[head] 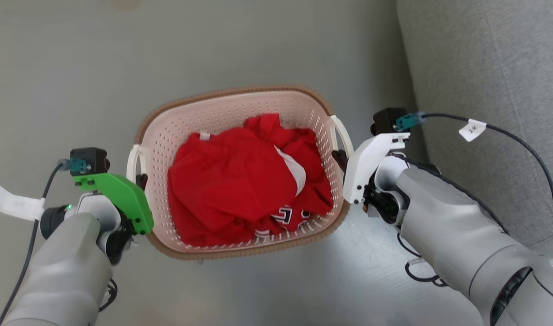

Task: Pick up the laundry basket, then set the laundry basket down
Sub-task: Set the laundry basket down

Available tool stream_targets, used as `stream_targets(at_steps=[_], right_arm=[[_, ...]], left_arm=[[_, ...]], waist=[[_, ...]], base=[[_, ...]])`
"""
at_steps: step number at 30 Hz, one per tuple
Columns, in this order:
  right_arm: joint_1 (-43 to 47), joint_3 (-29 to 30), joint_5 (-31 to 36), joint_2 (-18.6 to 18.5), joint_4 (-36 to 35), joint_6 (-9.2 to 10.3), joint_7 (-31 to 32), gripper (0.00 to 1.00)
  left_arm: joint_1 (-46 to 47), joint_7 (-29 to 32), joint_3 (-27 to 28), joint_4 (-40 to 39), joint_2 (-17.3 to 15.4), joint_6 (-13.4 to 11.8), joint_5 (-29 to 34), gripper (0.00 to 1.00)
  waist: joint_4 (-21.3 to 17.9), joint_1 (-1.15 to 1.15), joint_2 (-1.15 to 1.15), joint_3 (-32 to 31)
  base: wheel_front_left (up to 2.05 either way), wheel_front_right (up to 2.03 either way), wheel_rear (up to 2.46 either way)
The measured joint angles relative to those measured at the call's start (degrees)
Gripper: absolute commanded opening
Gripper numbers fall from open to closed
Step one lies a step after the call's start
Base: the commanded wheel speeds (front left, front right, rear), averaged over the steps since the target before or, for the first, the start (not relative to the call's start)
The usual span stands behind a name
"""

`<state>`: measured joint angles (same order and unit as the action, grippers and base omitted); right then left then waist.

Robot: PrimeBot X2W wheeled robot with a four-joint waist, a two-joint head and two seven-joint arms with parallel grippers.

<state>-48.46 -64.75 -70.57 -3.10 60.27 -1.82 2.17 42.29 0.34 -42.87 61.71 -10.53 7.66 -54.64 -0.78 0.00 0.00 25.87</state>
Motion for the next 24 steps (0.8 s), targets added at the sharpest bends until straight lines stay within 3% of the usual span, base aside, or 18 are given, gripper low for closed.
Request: stream_targets(at_steps=[24], right_arm=[[-6.05, -0.24, 0.12, -0.23, -0.07, 0.94, -3.69, 0.00]], left_arm=[[6.75, -4.32, -0.43, -0.29, -0.67, -0.01, 2.47, 0.00]], waist=[[1.36, 0.00, 0.00, 10.91]], base=[[0.00, 0.00, 0.00]])
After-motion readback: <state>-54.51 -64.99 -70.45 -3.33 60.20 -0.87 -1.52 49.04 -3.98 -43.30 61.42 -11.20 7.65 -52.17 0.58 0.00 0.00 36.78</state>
